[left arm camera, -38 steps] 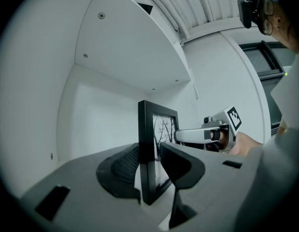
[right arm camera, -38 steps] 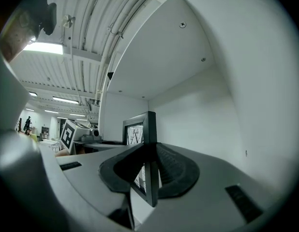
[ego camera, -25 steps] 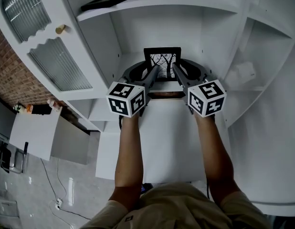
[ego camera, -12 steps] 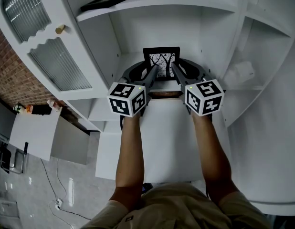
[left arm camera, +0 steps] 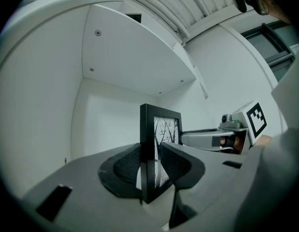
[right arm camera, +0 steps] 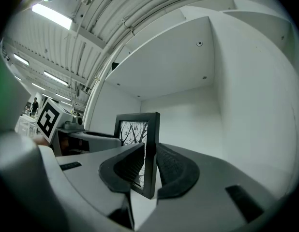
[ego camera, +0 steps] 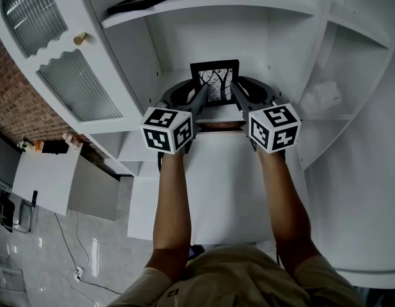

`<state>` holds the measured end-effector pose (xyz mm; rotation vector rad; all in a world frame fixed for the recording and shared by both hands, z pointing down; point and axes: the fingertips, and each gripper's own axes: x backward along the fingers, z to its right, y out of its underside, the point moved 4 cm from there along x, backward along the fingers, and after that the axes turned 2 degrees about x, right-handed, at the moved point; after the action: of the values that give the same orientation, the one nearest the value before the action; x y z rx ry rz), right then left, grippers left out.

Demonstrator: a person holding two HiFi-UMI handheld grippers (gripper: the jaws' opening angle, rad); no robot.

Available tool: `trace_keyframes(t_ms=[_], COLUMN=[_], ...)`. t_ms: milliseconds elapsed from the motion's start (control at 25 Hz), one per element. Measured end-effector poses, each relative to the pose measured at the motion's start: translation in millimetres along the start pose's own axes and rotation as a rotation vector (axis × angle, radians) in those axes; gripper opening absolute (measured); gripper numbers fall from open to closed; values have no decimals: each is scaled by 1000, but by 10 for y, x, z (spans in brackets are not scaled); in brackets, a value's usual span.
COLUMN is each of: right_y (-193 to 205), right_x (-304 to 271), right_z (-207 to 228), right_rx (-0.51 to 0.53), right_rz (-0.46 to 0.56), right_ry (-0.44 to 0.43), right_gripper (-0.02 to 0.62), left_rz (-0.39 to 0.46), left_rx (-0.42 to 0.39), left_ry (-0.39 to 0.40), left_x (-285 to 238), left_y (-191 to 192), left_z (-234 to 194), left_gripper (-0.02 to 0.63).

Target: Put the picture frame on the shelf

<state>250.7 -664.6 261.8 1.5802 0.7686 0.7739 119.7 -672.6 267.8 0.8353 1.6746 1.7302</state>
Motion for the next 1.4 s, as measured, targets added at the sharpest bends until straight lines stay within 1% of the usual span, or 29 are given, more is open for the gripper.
trace_keyframes(t_ms=[280, 520, 680, 760, 1400], right_y=[-21, -40, -19, -10, 11], right_x=[44, 37, -4, -17, -14], right_z=[10, 30, 22, 28, 31], right_rx=[-12, 2, -1, -7, -4], right_rz=[2, 14, 14, 14, 17], right_ry=[9, 4, -13, -14, -4], right_gripper=[49, 51, 72, 72, 72], left_rz=[-9, -7, 3, 6, 24], left_rx=[18, 24, 26, 24, 9], left_ry=[24, 41, 53, 58, 47], left_x=[-44, -63, -51, -51, 7], left_y=[-13, -24, -47, -59, -40], left_z=[-24, -37, -40, -41, -64], left_gripper=[117, 117, 117, 117, 117])
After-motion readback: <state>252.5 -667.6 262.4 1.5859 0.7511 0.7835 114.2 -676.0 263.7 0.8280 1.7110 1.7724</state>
